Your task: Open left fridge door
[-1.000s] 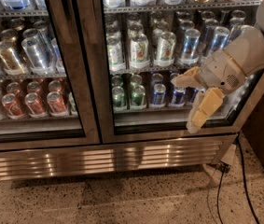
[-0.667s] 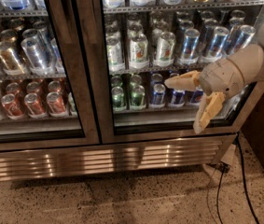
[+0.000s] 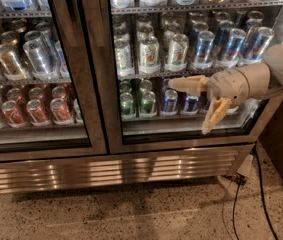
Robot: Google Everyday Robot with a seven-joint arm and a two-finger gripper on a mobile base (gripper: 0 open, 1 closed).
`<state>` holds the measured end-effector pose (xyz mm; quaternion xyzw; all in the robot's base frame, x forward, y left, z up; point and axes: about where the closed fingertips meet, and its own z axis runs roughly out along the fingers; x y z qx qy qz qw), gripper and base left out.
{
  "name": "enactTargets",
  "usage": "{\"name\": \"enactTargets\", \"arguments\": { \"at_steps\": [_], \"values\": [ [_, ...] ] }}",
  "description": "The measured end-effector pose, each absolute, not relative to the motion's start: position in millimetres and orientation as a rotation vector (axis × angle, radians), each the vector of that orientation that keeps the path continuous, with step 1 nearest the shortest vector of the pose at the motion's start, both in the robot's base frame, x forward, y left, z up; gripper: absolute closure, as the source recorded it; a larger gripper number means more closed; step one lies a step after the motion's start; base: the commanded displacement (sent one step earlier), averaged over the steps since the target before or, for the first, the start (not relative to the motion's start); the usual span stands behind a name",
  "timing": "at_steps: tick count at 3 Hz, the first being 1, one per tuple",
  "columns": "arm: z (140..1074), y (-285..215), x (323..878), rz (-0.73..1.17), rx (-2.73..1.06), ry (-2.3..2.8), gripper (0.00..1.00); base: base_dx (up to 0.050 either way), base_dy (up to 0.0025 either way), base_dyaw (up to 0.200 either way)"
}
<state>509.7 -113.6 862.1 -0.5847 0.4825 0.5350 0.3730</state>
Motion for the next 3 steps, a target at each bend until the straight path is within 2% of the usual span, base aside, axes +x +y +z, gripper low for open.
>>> {"name": "enactTargets", "arguments": {
  "at_steps": [1, 3],
  "values": [
    [862, -114, 510, 1.371, -1.498, 1.236, 0.0, 0.0, 0.0, 0.0],
    [944, -84, 502, 1.37, -1.521, 1.119, 0.0, 0.0, 0.0, 0.0]
  ]
}}
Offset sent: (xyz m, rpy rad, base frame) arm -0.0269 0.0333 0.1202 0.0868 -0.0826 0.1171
